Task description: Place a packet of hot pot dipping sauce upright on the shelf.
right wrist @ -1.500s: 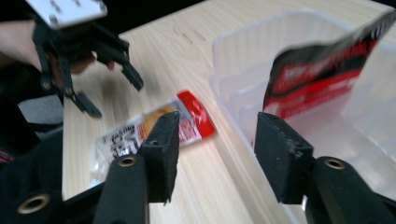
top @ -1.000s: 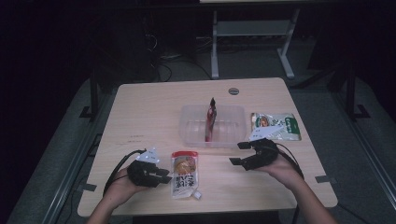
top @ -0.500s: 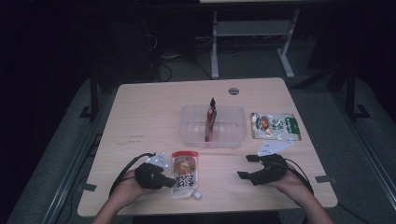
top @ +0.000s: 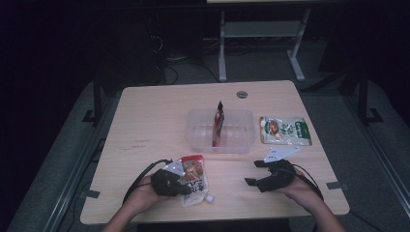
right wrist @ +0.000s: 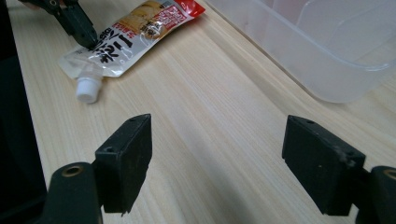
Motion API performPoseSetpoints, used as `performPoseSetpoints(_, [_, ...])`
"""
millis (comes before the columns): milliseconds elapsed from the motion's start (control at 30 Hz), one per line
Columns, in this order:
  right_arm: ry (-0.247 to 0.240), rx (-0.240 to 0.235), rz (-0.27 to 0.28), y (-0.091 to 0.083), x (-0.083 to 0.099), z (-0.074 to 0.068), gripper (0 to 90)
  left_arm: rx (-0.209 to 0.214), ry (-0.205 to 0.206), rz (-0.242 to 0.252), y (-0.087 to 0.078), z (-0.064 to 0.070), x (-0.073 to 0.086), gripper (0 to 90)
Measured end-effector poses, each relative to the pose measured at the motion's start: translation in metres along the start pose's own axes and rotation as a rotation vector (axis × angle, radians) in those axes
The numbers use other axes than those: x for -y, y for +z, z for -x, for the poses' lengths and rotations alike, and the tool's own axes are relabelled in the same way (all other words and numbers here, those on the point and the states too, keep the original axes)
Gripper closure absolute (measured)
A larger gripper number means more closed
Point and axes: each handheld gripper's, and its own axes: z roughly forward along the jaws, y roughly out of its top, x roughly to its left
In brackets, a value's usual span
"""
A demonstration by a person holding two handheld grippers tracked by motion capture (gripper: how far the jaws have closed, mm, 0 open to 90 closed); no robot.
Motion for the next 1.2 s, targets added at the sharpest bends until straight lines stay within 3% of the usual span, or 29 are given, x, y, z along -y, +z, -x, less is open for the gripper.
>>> performPoseSetpoints(333, [0.007,0.013,-0.004,0.001,0.001,0.003,24.0,0.028,-0.009,0.014,0.02,0.006,-0.021,90.0])
performPoseSetpoints(533, [0.016,0.017,-0.006,-0.001,0.001,0.004,24.0,0.038,0.032,0.007,0.033,0.012,-0.038,90.0])
performPoseSetpoints(767, [0.012,0.023,-0.003,-0.001,0.002,0.007,24.1,0.05,0.037,0.015,0.039,0.01,-0.047,90.0])
performPoseSetpoints(833, [0.017,0.024,-0.005,-0.001,0.003,0.007,24.0,0.032,0.044,0.026,0.032,0.006,-0.047,90.0])
performPoseSetpoints(1033, [0.029,0.034,0.005,-0.002,0.003,0.007,24.0,-0.076,-0.033,0.112,-0.002,-0.02,-0.041,90.0])
performPoseSetpoints(1200, [0.031,0.043,0.007,-0.001,0.004,0.009,24.1,-0.159,-0.053,0.113,-0.014,-0.042,-0.037,90.0])
